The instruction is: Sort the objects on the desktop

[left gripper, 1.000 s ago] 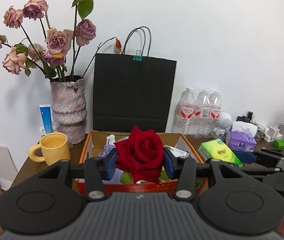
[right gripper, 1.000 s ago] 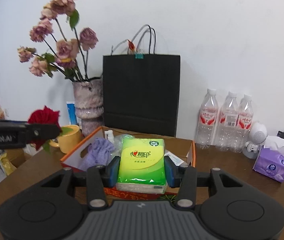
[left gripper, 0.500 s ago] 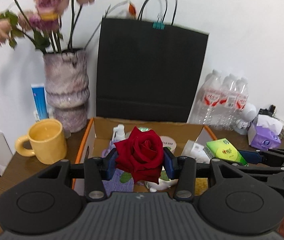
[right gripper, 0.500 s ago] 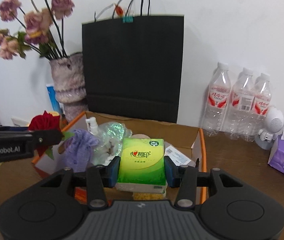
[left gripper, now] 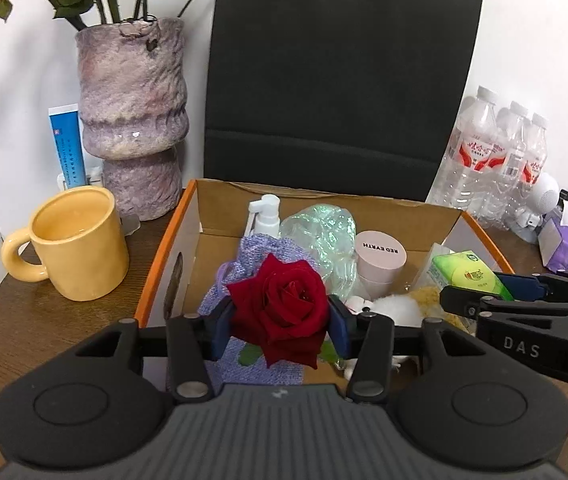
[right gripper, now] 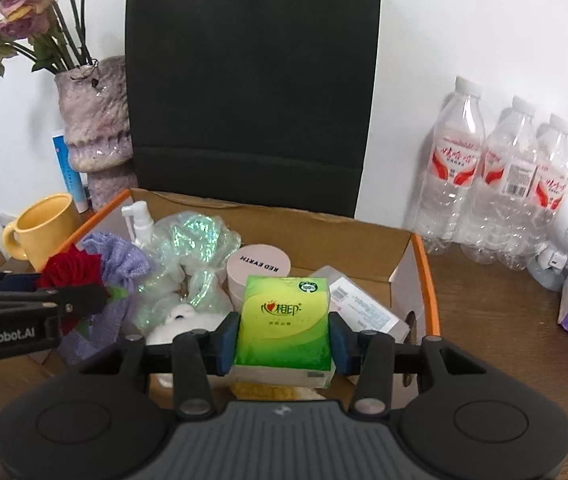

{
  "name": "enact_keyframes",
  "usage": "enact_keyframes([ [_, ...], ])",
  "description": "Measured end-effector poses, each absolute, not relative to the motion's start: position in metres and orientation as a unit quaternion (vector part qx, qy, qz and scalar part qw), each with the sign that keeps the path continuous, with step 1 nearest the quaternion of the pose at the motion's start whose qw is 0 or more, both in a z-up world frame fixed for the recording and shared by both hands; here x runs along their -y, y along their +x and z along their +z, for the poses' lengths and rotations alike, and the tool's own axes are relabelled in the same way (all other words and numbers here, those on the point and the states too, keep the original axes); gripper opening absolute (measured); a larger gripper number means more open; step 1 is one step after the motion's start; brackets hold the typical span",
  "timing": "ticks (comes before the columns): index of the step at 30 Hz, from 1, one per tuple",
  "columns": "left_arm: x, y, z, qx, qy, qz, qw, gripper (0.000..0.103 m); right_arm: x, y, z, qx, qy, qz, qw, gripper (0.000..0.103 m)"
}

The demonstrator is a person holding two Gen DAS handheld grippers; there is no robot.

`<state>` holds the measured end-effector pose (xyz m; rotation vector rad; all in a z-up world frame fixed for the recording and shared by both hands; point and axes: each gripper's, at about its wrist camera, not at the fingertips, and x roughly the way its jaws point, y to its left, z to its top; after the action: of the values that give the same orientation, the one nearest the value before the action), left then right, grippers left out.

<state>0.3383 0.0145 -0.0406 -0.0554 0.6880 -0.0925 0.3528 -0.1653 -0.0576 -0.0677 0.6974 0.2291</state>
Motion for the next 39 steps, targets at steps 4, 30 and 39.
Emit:
enact_keyframes([
  [4, -0.010, 0.335, -0.040, -0.332, -0.018, -0.034, 0.943, 0.080, 0.166, 0.352, -0.060, -0.343, -0.033, 0.120, 0.931, 0.081],
  [30, -0.013, 0.230, 0.029, -0.243, -0.020, -0.036, 0.969, 0.103, 0.191, 0.232, 0.012, -0.268, -0.022, 0.123, 0.955, 0.103],
  [39, -0.015, 0.162, 0.036, -0.213, -0.038, -0.056, 0.975, 0.103, 0.205, 0.168, 0.026, -0.249, -0.014, 0.120, 0.961, 0.103],
])
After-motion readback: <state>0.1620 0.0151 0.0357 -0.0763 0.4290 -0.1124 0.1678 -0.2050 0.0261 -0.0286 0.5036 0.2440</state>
